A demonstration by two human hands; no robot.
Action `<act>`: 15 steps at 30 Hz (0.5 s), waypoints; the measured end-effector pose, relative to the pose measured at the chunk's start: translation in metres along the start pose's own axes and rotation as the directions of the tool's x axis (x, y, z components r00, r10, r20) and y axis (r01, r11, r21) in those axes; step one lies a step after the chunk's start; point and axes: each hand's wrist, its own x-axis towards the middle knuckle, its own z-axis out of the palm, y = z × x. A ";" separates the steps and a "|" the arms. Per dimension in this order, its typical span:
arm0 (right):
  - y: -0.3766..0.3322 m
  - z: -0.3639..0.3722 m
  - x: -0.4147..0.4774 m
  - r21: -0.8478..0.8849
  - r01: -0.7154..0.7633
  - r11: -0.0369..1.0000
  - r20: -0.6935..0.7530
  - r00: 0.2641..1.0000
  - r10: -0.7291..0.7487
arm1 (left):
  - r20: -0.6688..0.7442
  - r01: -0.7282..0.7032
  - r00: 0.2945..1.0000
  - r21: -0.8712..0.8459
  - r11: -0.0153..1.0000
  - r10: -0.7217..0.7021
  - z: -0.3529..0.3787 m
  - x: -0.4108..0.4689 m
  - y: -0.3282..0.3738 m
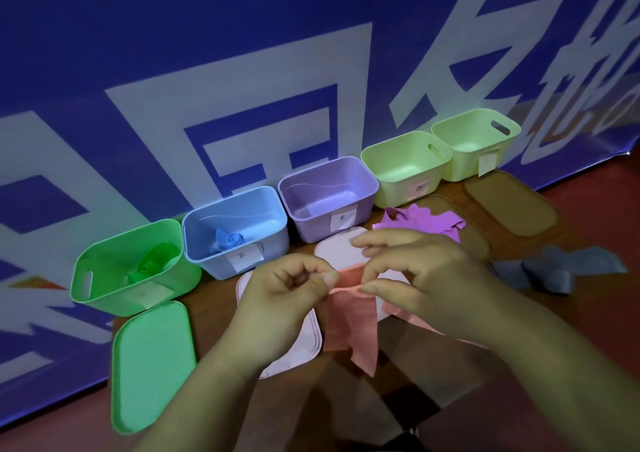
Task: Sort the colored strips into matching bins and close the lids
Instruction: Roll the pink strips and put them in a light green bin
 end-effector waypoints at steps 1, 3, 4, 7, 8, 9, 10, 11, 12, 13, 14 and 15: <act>-0.003 0.001 0.001 0.026 -0.002 1.000 -0.013 1.000 0.002 | -0.011 0.011 1.000 -0.024 1.000 -0.012 -0.003 -0.003 0.000; -0.009 0.009 0.002 0.020 0.003 1.000 -0.031 1.000 -0.003 | -0.014 0.021 1.000 -0.042 0.999 -0.021 -0.009 -0.010 0.001; -0.012 0.013 0.002 0.044 -0.021 0.999 -0.034 0.999 0.023 | -0.012 0.020 1.000 -0.044 0.999 -0.020 -0.011 -0.013 0.001; -0.018 0.020 0.003 0.148 -0.130 0.980 -0.052 0.989 0.139 | -0.033 0.014 0.999 -0.073 0.997 -0.017 -0.016 -0.022 0.000; -0.019 0.024 0.002 0.164 -0.145 0.976 -0.051 0.987 0.155 | -0.041 0.013 0.999 -0.086 0.996 -0.017 -0.017 -0.024 0.000; -0.021 0.027 0.002 0.180 -0.154 0.972 -0.052 0.985 0.166 | -0.039 0.012 0.999 -0.099 0.995 -0.016 -0.018 -0.027 -0.001; -0.022 0.030 0.002 0.198 -0.159 0.967 -0.055 0.983 0.173 | -0.034 0.005 0.999 -0.100 0.995 -0.008 -0.020 -0.029 -0.002; -0.024 0.032 0.003 0.219 -0.160 0.962 -0.061 0.982 0.177 | -0.030 -0.008 1.000 -0.094 0.996 0.005 -0.021 -0.032 -0.002; -0.024 0.035 0.003 0.235 -0.165 0.958 -0.067 0.980 0.185 | -0.038 -0.023 0.999 -0.083 0.996 0.019 -0.022 -0.033 -0.003; -0.025 0.037 0.002 0.246 -0.168 0.955 -0.073 0.979 0.191 | -0.055 -0.037 0.998 -0.074 0.997 0.033 -0.023 -0.035 -0.003; -0.027 0.039 0.002 0.251 -0.166 0.954 -0.081 0.978 0.192 | -0.079 -0.050 0.996 -0.060 0.997 0.045 -0.023 -0.037 -0.003; -0.029 0.042 0.002 0.263 -0.165 0.950 -0.092 0.976 0.195 | -0.103 -0.061 0.993 -0.050 0.997 0.056 -0.023 -0.038 -0.003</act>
